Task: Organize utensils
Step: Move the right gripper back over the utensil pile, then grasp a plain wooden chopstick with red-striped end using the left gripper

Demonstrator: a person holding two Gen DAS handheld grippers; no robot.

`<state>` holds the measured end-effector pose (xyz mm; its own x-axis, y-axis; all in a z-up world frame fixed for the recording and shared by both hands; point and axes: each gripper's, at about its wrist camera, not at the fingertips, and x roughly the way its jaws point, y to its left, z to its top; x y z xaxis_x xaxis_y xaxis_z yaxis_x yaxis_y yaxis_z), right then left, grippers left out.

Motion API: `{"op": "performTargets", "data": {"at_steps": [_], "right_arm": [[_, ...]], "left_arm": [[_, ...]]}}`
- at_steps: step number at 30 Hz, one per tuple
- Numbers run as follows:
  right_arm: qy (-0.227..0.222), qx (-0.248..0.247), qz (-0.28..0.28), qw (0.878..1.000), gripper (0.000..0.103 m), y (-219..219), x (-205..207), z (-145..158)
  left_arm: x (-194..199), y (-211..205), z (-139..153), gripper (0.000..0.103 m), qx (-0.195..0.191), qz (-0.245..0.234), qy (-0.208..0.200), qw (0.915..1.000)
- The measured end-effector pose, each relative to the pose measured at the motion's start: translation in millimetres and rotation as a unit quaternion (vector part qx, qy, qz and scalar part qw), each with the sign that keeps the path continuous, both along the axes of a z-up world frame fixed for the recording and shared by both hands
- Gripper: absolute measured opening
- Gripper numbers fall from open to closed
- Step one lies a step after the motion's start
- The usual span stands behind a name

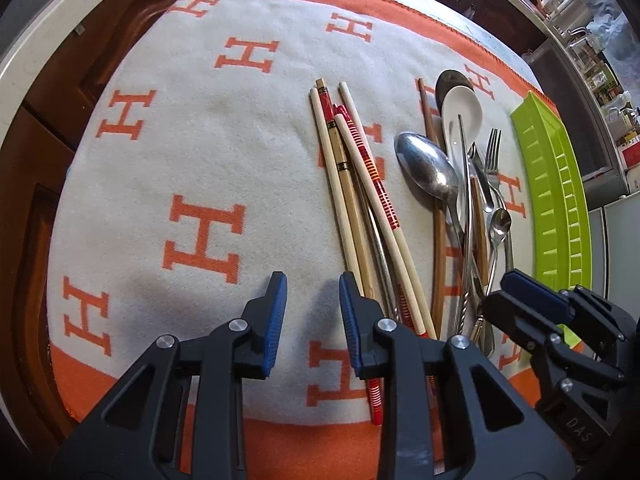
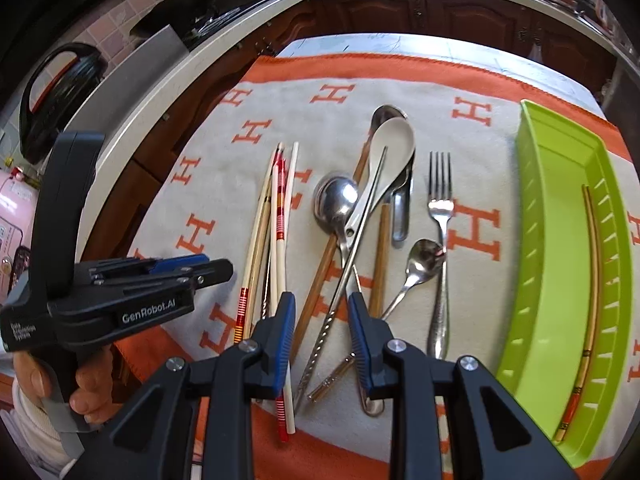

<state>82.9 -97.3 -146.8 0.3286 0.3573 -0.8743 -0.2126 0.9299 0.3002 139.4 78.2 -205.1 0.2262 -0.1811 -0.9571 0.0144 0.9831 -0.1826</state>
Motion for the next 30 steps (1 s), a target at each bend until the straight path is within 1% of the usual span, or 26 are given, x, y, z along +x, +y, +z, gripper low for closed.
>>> {"op": "performTargets", "data": {"at_steps": [16, 19, 27, 30], "right_arm": [[0.014, 0.007, 0.002, 1.0, 0.027, 0.3, 9.3, -15.3], [0.014, 0.006, 0.004, 1.0, 0.027, 0.2, 8.7, -15.9], [0.014, 0.007, 0.001, 1.0, 0.027, 0.1, 9.9, -17.0], [0.011, 0.007, 0.003, 1.0, 0.027, 0.7, 10.2, -16.2]], "left_arm": [[10.7, -19.9, -2.3, 0.024, 0.014, -0.024, -0.001, 0.9996], [13.5, -24.6, -5.5, 0.024, 0.012, -0.028, 0.011, 0.9995], [17.6, -34.9, -8.2, 0.024, 0.033, -0.038, 0.013, 0.9987], [17.3, -42.7, -9.3, 0.024, 0.049, -0.046, 0.013, 0.9976]]}}
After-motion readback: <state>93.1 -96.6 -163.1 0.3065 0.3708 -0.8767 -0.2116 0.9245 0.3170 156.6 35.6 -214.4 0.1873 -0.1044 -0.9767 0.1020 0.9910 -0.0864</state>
